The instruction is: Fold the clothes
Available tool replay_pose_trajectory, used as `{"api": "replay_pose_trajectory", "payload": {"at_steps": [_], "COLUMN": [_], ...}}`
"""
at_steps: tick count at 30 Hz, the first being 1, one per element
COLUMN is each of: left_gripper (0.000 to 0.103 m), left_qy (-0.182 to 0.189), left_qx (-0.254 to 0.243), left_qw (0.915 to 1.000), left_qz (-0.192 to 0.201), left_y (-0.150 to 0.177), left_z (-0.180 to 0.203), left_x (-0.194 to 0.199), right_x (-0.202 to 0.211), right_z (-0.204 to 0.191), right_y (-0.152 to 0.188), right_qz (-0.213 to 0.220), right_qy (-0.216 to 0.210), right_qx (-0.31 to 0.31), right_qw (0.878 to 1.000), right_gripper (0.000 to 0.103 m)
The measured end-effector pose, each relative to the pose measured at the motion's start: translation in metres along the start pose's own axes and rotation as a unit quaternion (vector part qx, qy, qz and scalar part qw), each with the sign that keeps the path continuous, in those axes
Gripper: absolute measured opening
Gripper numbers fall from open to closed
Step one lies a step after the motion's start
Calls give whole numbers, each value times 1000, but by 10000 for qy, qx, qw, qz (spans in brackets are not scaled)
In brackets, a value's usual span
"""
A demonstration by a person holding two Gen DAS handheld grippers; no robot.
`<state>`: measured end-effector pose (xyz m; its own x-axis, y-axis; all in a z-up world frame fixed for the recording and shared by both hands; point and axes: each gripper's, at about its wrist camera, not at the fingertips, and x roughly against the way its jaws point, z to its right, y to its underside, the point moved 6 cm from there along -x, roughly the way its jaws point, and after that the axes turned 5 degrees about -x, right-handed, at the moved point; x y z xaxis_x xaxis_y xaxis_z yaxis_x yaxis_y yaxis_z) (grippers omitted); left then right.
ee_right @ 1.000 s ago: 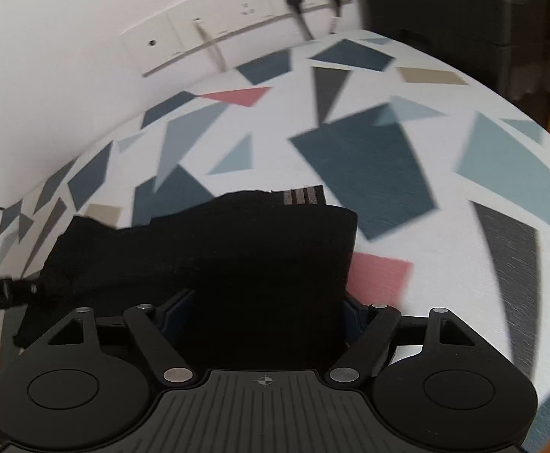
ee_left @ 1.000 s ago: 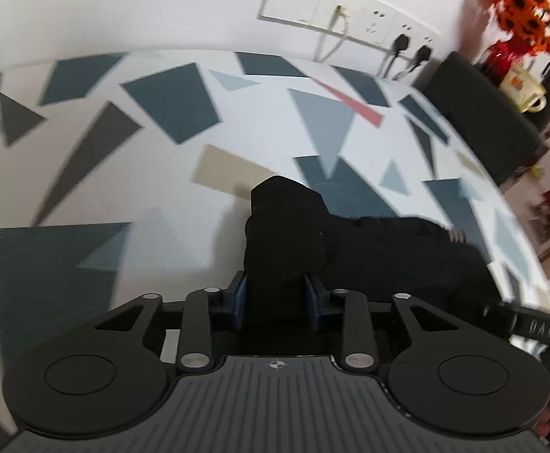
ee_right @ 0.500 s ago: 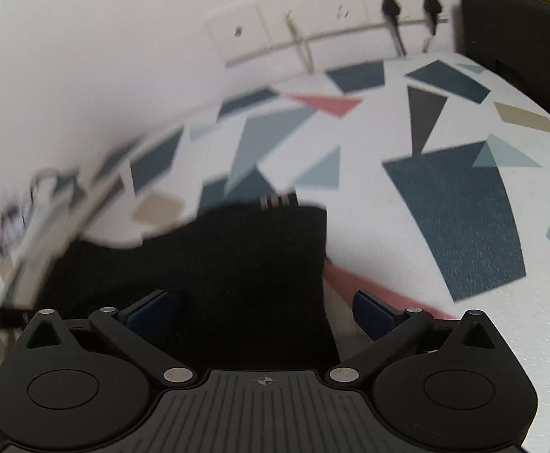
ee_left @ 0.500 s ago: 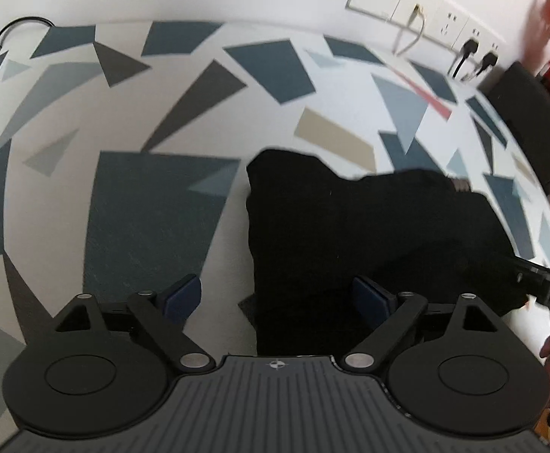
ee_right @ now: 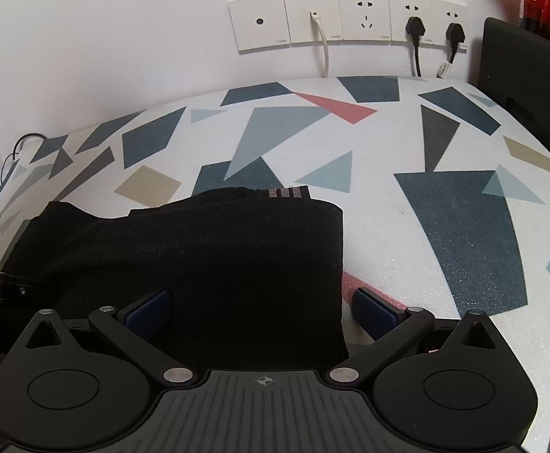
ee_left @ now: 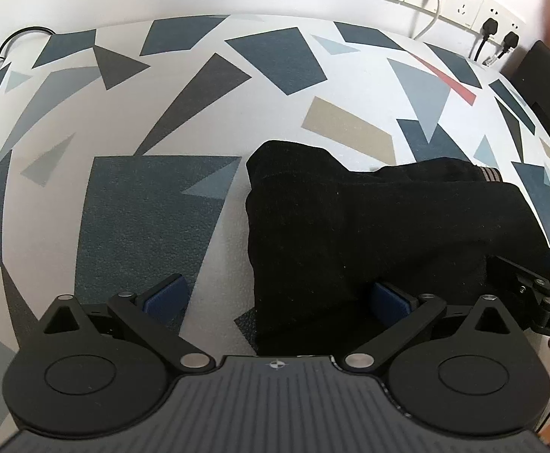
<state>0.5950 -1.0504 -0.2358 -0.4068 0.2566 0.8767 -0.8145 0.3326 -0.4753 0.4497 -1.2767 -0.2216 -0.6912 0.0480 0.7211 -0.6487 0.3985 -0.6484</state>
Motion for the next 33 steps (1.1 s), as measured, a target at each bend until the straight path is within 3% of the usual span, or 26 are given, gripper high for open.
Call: {"api": "replay_pose_trajectory", "payload": {"at_steps": [10, 18, 28, 33], "left_gripper": [103, 103, 103, 103], "left_qy": [84, 112, 106, 244], "left_qx": [-73, -165, -345, -396], "left_qw": [9999, 9997, 9988, 9987], "left_qz": [48, 142, 327, 205], "left_y": [1, 2, 3, 2], "left_z": [-1, -1, 1, -2], "left_x": [1, 1, 1, 2], "right_x": [-3, -1, -5, 8], "right_z": [-3, -2, -6, 5], "right_y": [-2, 2, -3, -8], "right_qz": [-102, 105, -126, -50], "right_qy": [105, 45, 122, 60], "right_qx": [123, 147, 222, -72], "right_qw": [9998, 9998, 9996, 9999], "right_gripper": [102, 102, 102, 102]}}
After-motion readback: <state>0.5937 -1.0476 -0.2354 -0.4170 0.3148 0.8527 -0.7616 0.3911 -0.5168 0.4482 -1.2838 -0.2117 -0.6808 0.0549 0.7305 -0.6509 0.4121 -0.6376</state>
